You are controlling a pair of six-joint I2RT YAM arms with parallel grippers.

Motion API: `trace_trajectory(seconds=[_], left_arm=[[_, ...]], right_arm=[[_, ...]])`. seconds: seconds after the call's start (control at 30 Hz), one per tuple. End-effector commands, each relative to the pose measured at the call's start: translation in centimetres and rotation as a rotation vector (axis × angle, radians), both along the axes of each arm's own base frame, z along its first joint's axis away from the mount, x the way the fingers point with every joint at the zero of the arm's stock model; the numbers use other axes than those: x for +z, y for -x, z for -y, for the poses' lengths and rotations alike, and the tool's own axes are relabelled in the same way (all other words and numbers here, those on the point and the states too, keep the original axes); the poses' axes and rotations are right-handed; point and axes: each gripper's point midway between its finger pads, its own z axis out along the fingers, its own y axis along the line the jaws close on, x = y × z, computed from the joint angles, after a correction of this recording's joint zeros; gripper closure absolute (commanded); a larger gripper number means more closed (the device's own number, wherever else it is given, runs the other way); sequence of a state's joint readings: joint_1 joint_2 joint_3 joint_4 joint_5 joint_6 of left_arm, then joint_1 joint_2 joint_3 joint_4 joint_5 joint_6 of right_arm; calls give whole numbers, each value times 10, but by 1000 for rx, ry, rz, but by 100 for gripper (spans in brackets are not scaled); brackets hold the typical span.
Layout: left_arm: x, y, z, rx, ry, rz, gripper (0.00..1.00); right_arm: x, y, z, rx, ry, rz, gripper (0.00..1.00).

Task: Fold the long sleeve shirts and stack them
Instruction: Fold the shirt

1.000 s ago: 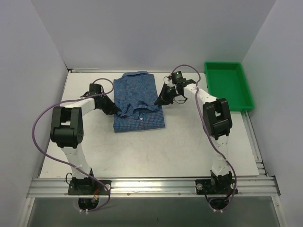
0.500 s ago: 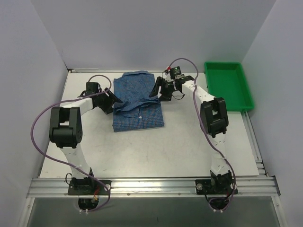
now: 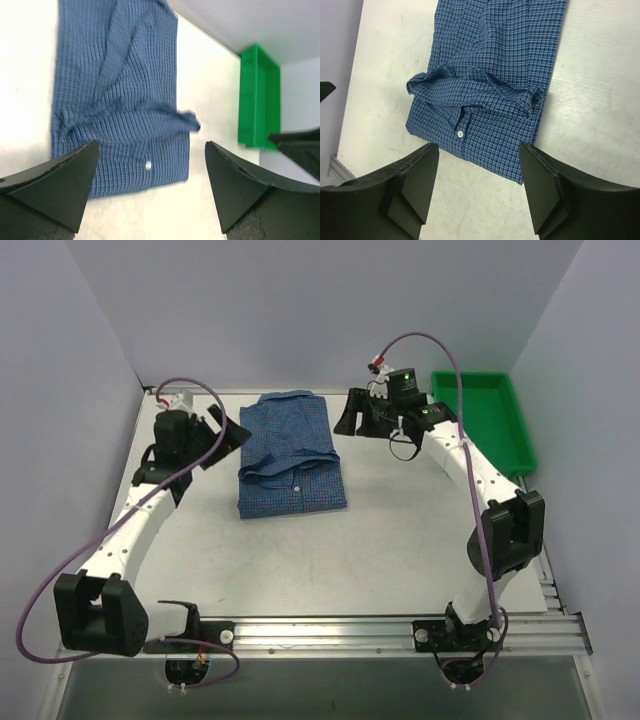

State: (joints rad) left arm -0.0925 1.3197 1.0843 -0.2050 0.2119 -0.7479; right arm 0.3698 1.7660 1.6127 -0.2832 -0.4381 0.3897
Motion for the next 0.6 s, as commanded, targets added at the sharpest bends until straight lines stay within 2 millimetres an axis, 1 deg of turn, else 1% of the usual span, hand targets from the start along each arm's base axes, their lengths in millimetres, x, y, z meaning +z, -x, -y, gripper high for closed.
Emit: trace_trajectory(seconds=[0.0, 0.03, 0.07, 0.1, 0.13, 0.17, 0.2, 0.23, 0.27, 0.3, 0.37, 0.4, 0.43, 0.47, 0.5, 0.53, 0.57], left_arm=[[-48, 34, 16, -55, -139, -91, 5], [-53, 44, 19, -78, -171, -99, 7], [-66, 52, 18, -84, -197, -127, 8], [-73, 60, 24, -112, -214, -144, 9], [-81, 68, 23, -132, -236, -174, 9], [-89, 75, 22, -144, -247, -198, 9], [-92, 80, 21, -156, -255, -212, 9], [-94, 87, 18, -175, -283, -225, 9], [-92, 90, 16, -182, -300, -225, 9], [-91, 91, 13, -180, -322, -223, 9], [-88, 97, 6, -193, -368, -219, 9], [-87, 97, 4, -191, -382, -213, 9], [-87, 97, -1, -182, -408, -207, 9], [-88, 96, -4, -170, -421, -208, 9], [-92, 98, -4, -175, -427, -215, 9], [-97, 96, -10, -153, -446, -230, 9], [-99, 97, -10, -160, -441, -238, 9]], right_arm=[[-47, 29, -9, 74, 125, -43, 36], [-57, 36, -20, 97, 153, -48, 42], [-64, 38, -24, 105, 162, -50, 45], [-74, 42, -29, 118, 169, -65, 48], [-87, 47, -38, 140, 175, -89, 53], [-92, 46, -44, 146, 172, -81, 55], [-105, 46, -48, 149, 180, -103, 57], [-110, 48, -55, 165, 184, -103, 60], [-115, 43, -58, 159, 189, -96, 61], [-127, 41, -61, 161, 201, -113, 61], [-130, 31, -67, 159, 202, -95, 61], [-145, 27, -69, 156, 217, -115, 61], [-138, 16, -74, 155, 212, -85, 61], [-140, 10, -76, 152, 216, -81, 61], [-152, 3, -76, 146, 235, -88, 61], [-151, -5, -78, 143, 235, -76, 61], [-141, -17, -84, 135, 219, -47, 61]])
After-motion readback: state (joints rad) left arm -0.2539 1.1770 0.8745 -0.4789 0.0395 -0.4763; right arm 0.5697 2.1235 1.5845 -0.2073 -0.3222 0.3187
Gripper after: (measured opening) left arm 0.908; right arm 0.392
